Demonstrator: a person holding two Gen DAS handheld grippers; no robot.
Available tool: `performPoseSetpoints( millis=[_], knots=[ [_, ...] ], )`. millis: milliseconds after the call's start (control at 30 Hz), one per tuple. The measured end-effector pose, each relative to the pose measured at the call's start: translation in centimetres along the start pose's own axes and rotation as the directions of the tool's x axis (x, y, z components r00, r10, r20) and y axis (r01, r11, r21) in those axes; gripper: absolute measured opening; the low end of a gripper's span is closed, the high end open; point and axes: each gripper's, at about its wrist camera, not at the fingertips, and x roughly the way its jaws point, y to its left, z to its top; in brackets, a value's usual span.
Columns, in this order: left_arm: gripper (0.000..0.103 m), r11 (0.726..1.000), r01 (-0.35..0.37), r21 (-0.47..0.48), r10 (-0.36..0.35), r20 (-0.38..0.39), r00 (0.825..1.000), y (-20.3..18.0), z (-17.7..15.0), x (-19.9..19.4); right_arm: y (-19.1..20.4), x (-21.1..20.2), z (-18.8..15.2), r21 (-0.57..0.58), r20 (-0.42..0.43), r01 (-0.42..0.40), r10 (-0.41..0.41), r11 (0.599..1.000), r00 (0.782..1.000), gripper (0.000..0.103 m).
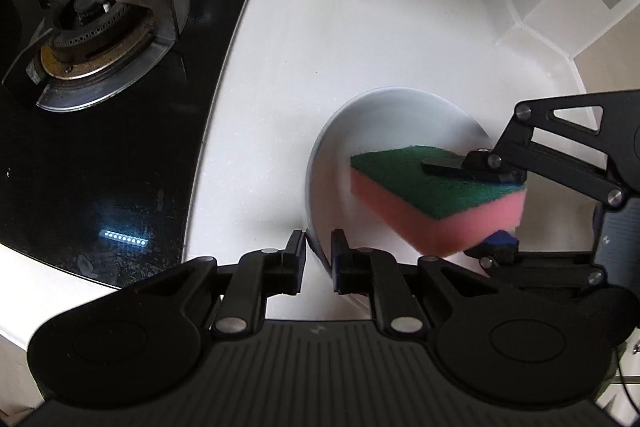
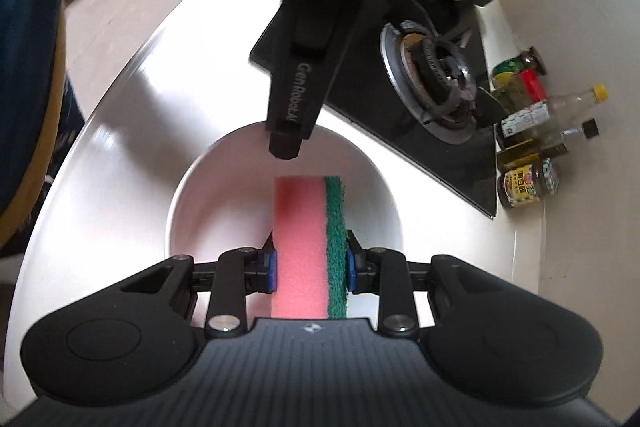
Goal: Clean bowl
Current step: 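Scrub the bowl interior with the sponge in the right tool while the left tool holds the rim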
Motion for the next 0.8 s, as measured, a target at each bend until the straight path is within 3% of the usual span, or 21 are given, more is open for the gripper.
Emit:
performPoseSetpoints(
  millis=[100,233,333,433,500,667,767,800],
  knots=[
    [0.01,1.0,-0.004,0.025,0.003,0.039,0.999,-0.1,0.7,0.3,-0.4,-0.1,0.7,0.032,-0.048,-0.05,0.052,0.998,0.997,0.026],
    [0.01,0.996,-0.041,0.085,0.032,0.106,0.994,-0.7,1.8,0.8,-2.1,-1.0,0.7,0.194,-0.032,-0.164,0.174,0.967,0.984,0.027],
    [0.016,0.99,-0.051,0.132,0.034,0.127,0.991,-1.2,2.8,1.3,-3.0,-1.7,0.2,0.32,0.035,-0.257,0.26,0.912,0.965,0.027],
    [0.021,0.983,-0.032,0.182,0.009,0.123,0.992,-1.6,3.6,1.7,-3.8,-1.7,-0.4,0.445,0.123,-0.331,0.309,0.832,0.943,0.027],
    [0.027,0.976,-0.023,0.215,-0.003,0.119,0.993,-2.0,3.9,1.8,-4.7,-1.7,-1.4,0.542,0.228,-0.408,0.339,0.735,0.913,0.027],
    [0.031,0.955,-0.035,0.294,-0.001,0.122,0.992,-3.2,4.6,2.5,-5.7,-3.0,-3.0,0.641,0.407,-0.5,0.295,0.582,0.864,0.027],
    [0.026,0.958,0.001,0.287,-0.03,0.098,0.995,-2.6,5.2,2.5,-6.0,-4.7,-4.2,0.667,0.459,-0.508,0.237,0.545,0.856,0.026],
    [0.023,0.96,0.015,0.28,-0.041,0.087,0.995,-2.4,5.4,2.3,-6.1,-5.6,-4.7,0.671,0.465,-0.495,0.208,0.552,0.861,0.026]
  ],
)
